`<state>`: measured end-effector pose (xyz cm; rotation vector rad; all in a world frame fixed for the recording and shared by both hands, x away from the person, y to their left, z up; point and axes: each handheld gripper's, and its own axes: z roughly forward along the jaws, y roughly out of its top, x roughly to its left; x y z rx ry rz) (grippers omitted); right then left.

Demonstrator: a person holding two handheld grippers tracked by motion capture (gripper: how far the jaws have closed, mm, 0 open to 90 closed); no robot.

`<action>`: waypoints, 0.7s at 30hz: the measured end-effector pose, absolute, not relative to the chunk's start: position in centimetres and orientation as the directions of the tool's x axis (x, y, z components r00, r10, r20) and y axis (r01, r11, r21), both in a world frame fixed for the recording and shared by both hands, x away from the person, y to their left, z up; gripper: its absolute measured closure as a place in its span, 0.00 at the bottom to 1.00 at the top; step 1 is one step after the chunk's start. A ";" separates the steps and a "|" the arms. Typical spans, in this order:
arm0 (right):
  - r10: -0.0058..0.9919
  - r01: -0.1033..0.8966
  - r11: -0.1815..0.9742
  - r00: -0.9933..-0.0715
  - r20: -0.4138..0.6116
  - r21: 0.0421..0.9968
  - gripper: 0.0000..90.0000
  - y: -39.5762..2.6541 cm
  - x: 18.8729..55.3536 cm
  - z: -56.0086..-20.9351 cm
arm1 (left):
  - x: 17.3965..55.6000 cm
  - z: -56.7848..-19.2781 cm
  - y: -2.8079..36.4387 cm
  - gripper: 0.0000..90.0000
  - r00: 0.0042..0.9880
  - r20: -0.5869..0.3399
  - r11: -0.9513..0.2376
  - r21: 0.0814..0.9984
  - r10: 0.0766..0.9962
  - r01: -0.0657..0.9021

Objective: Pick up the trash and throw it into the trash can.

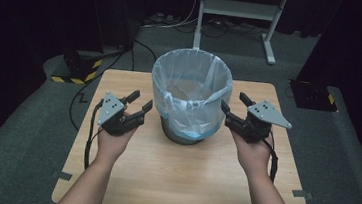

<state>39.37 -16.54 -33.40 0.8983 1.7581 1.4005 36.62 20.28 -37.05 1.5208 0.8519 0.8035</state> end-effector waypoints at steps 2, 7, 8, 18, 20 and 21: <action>0.851 0.109 0.183 -0.515 -0.102 0.977 0.41 -16.7 39.0 -34.7 | 36.3 -38.5 20.3 0.49 0.507 0.018 -0.086 0.990 0.862 0.111; 0.852 0.175 0.215 -0.515 -0.097 0.961 0.41 -17.0 38.4 -38.5 | 35.8 -42.3 20.3 0.49 0.519 -0.006 -0.120 0.971 0.855 0.208; 0.855 0.205 0.228 -0.510 -0.095 0.952 0.41 -17.2 38.2 -40.2 | 35.7 -43.1 20.4 0.48 0.521 -0.014 -0.122 0.967 0.853 0.225; 0.858 0.311 0.282 -0.505 -0.094 0.908 0.39 -18.2 37.0 -46.2 | 35.0 -49.2 20.7 0.47 0.482 -0.094 -0.111 0.918 0.871 0.380; 0.859 0.343 0.297 -0.504 -0.093 0.891 0.39 -18.7 36.7 -47.9 | 35.2 -50.2 21.1 0.42 0.489 -0.077 -0.195 0.855 0.869 0.480; 0.859 0.343 0.297 -0.504 -0.093 0.891 0.39 -18.7 36.7 -47.9 | 35.2 -50.2 21.1 0.40 0.489 -0.077 -0.195 0.855 0.869 0.480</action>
